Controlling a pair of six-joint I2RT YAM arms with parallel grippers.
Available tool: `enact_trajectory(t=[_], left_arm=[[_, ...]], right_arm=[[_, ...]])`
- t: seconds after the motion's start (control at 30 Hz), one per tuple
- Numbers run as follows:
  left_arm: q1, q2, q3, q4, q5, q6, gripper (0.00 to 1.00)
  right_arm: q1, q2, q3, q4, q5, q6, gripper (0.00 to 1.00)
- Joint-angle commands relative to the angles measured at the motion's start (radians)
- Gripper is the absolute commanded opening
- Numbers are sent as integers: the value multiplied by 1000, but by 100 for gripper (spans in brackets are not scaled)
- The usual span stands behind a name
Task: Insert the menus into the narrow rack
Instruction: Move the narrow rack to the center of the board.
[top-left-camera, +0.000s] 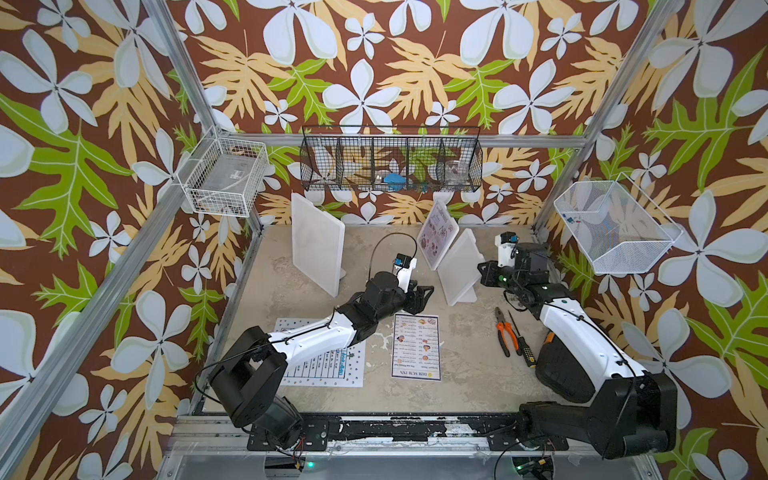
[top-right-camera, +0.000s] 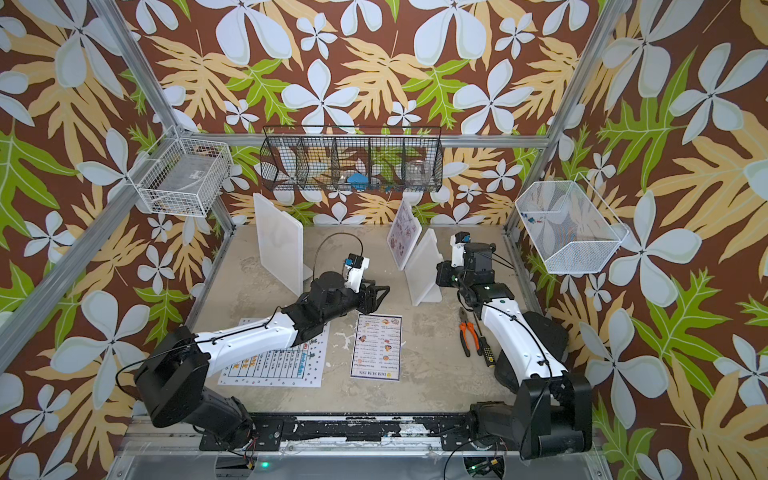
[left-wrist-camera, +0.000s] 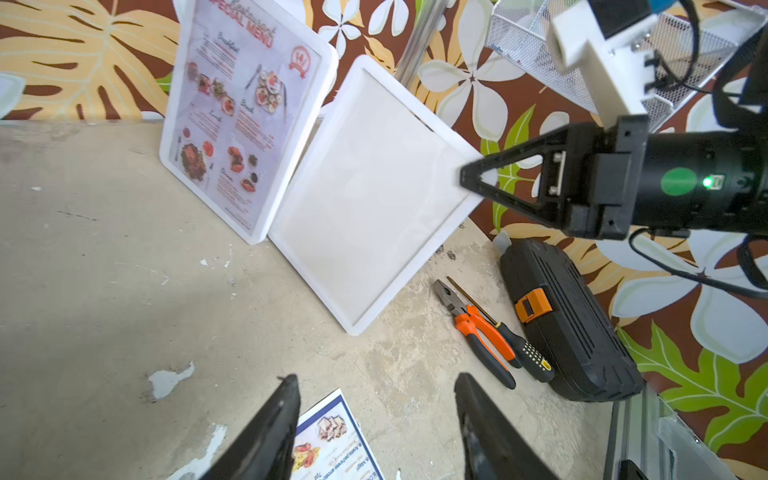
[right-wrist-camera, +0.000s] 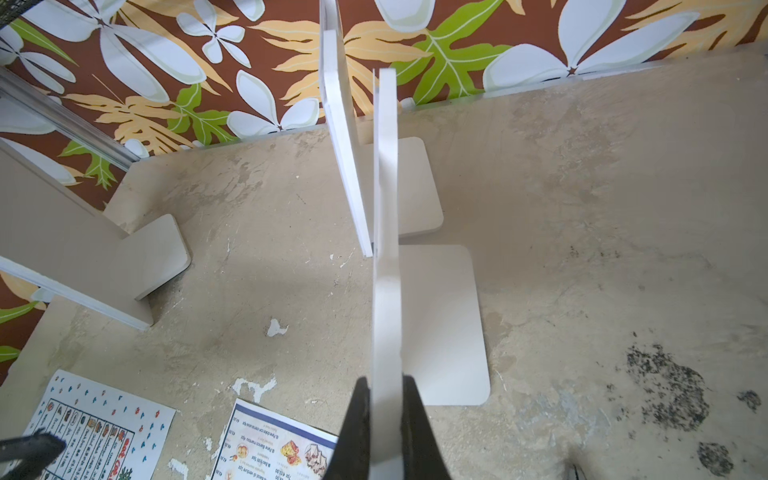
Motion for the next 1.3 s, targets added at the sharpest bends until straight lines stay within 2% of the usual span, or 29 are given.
enact_trajectory(t=[0.0, 0.33, 0.6, 0.77, 1.0, 1.27], left_arm=[[28, -21, -7, -16, 18, 24, 61], [73, -69, -32, -45, 16, 34, 61], [105, -116, -68, -43, 3, 6, 61], [149, -171, -103, -49, 6, -30, 62], [166, -236, -121, -125, -29, -23, 70], [166, -303, -145, -211, -94, -24, 95]], right_arm=[[1, -13, -3, 23, -67, -44, 2], [19, -65, -17, -55, -34, -173, 0], [80, -95, -46, -39, -126, -290, 0], [102, -33, -11, -30, -247, -339, 0], [117, 109, 106, -42, -444, -445, 0], [158, 287, 334, -202, -516, -656, 0]])
